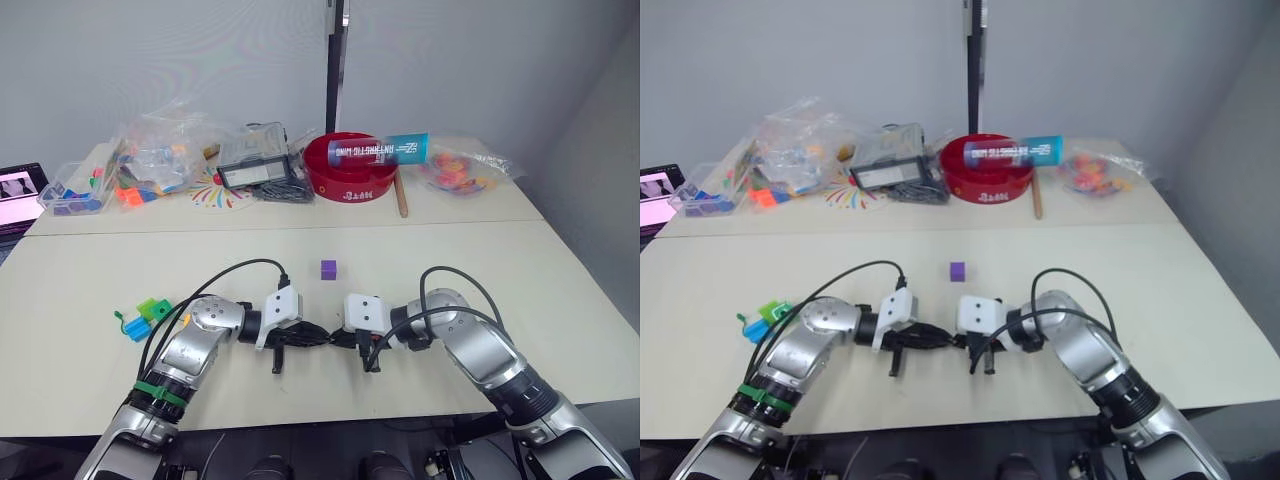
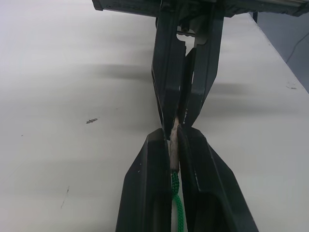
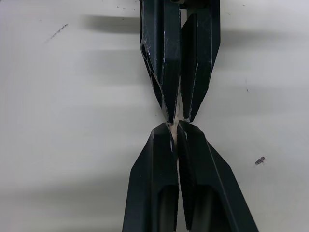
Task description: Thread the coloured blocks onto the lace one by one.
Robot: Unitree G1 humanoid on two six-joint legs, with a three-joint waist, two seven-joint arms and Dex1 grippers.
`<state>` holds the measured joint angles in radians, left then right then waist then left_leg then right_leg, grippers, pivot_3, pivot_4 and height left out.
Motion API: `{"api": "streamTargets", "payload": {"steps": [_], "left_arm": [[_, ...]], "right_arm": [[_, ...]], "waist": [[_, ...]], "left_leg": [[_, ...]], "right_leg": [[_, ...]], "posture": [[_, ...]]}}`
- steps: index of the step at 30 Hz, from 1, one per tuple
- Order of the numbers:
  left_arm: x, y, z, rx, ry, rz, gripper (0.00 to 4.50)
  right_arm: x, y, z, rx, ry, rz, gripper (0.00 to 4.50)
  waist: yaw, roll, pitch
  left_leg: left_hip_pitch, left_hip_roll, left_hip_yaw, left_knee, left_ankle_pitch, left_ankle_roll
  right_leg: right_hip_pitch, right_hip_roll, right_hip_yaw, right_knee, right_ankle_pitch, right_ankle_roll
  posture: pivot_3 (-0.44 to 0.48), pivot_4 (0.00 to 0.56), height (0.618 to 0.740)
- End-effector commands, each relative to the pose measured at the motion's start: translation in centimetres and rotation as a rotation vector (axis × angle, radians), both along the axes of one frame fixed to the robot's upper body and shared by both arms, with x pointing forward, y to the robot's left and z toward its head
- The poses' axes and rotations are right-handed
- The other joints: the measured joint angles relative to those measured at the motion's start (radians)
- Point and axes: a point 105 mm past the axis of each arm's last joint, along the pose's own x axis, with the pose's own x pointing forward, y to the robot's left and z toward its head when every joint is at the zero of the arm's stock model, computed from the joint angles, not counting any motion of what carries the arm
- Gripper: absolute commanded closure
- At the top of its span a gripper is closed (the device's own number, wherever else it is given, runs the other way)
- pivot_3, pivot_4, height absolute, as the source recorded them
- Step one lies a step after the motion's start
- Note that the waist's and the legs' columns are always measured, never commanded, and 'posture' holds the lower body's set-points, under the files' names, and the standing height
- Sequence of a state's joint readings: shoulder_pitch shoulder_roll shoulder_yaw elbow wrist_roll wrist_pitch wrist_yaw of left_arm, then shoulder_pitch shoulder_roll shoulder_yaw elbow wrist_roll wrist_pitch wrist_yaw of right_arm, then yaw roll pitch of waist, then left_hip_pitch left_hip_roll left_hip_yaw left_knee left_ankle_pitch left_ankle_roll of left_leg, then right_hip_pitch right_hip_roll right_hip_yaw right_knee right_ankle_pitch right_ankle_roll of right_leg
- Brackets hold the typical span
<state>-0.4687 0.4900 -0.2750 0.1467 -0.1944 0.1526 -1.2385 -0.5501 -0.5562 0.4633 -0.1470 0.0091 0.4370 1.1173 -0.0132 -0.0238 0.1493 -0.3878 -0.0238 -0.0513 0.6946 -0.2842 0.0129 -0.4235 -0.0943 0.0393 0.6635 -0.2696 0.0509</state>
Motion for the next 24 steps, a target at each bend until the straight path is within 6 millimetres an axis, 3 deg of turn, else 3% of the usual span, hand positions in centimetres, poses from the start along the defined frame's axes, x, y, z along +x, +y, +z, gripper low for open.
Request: {"api": "streamTargets", "payload": {"steps": [1,10,16,23,24], "left_arm": [[-0.3,-0.2,1.3,-0.022,-0.038,-0.027,4.48],[-0.3,0.6,1.2,-0.014,-0.034,-0.008,4.48],[-0.4,0.6,1.2,-0.016,-0.032,-0.006,4.5],[-0.3,1.3,1.0,-0.002,-0.028,-0.001,4.5],[-0.3,1.4,1.0,-0.002,-0.027,0.0,4.5]], "right_arm": [[-0.2,0.3,0.8,0.01,-0.024,0.027,4.5],[-0.3,0.2,1.0,0.023,-0.024,0.02,4.5],[-0.5,0.2,1.5,0.058,-0.026,0.015,2.49],[-0.4,-1.8,1.4,0.037,-0.026,-0.036,0.1],[-0.3,-2.0,1.4,0.038,-0.028,-0.045,0.04]], "waist": [[-0.001,0.0,0.0],[0.0,0.0,0.0],[0.0,0.0,0.0],[0.001,0.0,0.0],[0.0,0.0,0.0]], "left_leg": [[0.0,0.0,0.0,0.0,0.0,0.0],[0.0,0.0,0.0,0.0,0.0,0.0],[0.0,0.0,0.0,0.0,0.0,0.0],[0.0,0.0,0.0,0.0,0.0,0.0],[0.0,0.0,0.0,0.0,0.0,0.0]], "right_leg": [[0.0,0.0,0.0,0.0,0.0,0.0],[0.0,0.0,0.0,0.0,0.0,0.0],[0.0,0.0,0.0,0.0,0.0,0.0],[0.0,0.0,0.0,0.0,0.0,0.0],[0.0,0.0,0.0,0.0,0.0,0.0]], "posture": [[0.0,0.15,0.74],[0.0,0.15,0.74],[0.0,0.15,0.74],[0.0,0.15,0.74],[0.0,0.15,0.74]]}}
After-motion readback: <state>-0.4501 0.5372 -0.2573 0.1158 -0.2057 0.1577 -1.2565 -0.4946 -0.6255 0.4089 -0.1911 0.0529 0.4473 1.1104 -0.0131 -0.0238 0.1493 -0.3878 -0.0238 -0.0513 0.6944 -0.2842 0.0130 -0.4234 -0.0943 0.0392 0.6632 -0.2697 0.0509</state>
